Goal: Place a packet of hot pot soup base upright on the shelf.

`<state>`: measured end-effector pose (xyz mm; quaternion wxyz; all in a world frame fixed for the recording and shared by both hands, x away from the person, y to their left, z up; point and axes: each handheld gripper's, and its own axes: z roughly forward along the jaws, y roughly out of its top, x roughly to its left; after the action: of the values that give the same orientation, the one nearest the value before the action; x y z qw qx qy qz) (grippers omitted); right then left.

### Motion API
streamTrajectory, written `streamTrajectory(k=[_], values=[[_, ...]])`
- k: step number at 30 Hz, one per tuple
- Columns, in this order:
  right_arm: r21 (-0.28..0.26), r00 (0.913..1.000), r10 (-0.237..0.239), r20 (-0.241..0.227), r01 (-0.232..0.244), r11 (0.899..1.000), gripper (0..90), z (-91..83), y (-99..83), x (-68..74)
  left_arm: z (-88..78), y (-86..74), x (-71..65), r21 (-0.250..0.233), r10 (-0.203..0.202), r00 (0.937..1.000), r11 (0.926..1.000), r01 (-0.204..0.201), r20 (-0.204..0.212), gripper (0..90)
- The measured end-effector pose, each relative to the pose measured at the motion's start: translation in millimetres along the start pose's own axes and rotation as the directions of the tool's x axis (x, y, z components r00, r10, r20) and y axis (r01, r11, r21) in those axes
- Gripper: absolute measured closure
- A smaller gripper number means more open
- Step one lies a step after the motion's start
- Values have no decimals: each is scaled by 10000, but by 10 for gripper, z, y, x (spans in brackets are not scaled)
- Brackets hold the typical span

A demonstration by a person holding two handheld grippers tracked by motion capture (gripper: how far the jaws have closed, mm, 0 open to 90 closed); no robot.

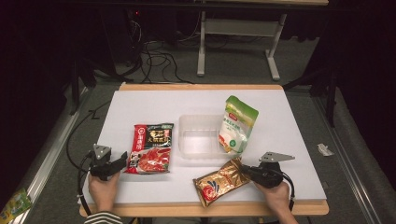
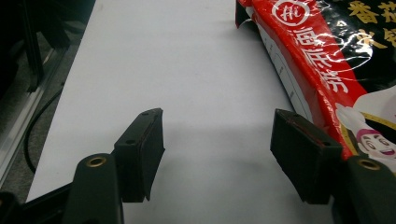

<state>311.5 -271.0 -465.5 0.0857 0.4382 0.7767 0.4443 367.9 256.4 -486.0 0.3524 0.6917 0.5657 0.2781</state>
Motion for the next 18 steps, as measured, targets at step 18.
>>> streamTrajectory(k=[18], values=[[-855, 9985, -354, -424, 317, 9958, 900, -350, 317, 34, 8, 1, 9, 35, -130, 9999, 9999, 130, 20, 352]])
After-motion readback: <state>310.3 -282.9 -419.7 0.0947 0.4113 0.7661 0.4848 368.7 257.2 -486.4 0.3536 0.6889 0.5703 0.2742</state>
